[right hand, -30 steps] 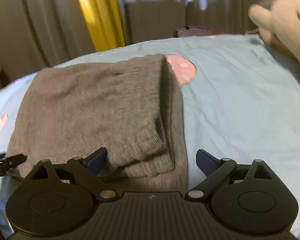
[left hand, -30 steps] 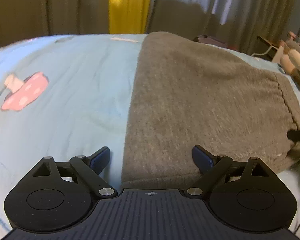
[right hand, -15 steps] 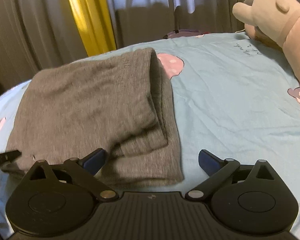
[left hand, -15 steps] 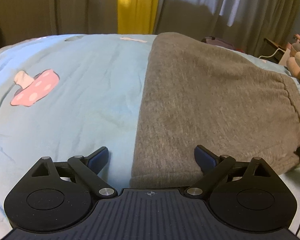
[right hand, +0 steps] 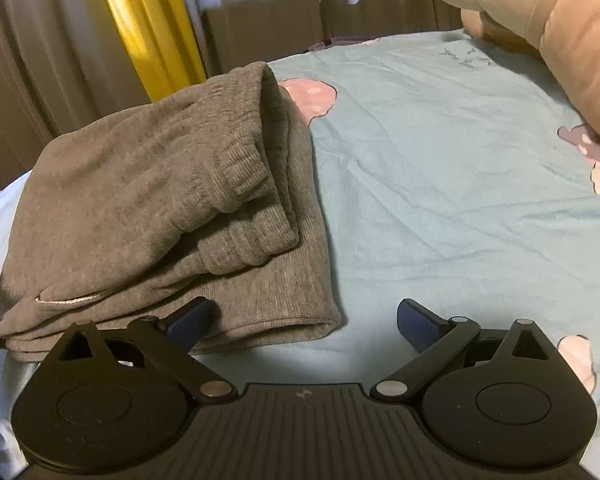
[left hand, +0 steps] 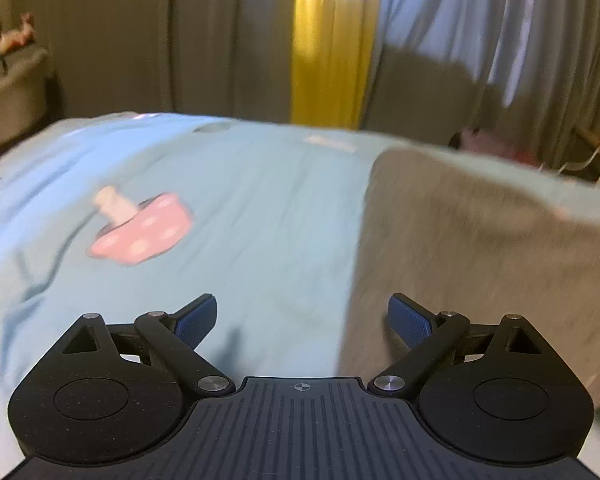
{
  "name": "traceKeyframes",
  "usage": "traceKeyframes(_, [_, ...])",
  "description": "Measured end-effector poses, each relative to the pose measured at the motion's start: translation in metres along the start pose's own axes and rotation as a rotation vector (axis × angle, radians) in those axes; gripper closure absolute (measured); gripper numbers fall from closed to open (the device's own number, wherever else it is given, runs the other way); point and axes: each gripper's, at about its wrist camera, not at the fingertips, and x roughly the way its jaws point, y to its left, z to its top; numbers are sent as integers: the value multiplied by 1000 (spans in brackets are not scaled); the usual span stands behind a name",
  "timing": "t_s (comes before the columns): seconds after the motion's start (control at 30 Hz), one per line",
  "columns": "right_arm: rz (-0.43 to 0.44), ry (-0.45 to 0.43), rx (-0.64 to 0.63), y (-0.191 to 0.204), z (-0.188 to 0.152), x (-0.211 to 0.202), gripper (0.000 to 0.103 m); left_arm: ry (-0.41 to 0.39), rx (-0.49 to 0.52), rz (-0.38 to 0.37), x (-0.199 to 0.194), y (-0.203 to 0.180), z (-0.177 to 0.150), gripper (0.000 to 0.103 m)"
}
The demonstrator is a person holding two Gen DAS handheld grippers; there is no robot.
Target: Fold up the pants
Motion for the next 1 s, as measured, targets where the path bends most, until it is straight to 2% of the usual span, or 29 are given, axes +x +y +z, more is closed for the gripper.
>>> traceKeyframes(0.13, [5,-26,-13,1,-1,6,4,19,12,-52,23,-23,25,6])
traceKeyframes(0.23, [28,-62,-5,-3,-2,9,4,33,104,-55,51,-55,36,6])
traceKeyframes(0.3, [42,-80,5,-6,-2,13,4,43,147,30,76,-70,38,4])
traceKeyframes(0.4, [48,-101,-6,-8,-1,18,4,44,148,98,95,-67,35,0])
traceKeyframes(0.53, [60,-112,1,-12,-1,21,4,-10,210,125,75,-66,28,0])
traceKeyframes(0.57, [63,-114,3,-13,-1,22,4,-8,205,100,64,-61,24,0])
traceKeyframes(0.67, [70,-123,6,-15,-1,23,4,58,153,-62,37,-40,5,0])
traceKeyframes(0.77, [69,-122,8,-14,-1,22,4,113,118,-139,19,-27,-24,0])
traceKeyframes(0.83, [64,-119,3,-13,0,22,4,166,145,-93,23,-25,-46,0])
traceKeyframes(0.87, [59,-114,-3,-12,0,21,4,153,124,-95,23,-23,-53,0])
traceKeyframes(0.93, [33,-92,-4,-7,1,15,4,155,65,-85,19,-20,-53,0])
traceKeyframes(1.0, [34,-78,11,-4,5,-1,7,157,47,-75,14,-20,-50,0])
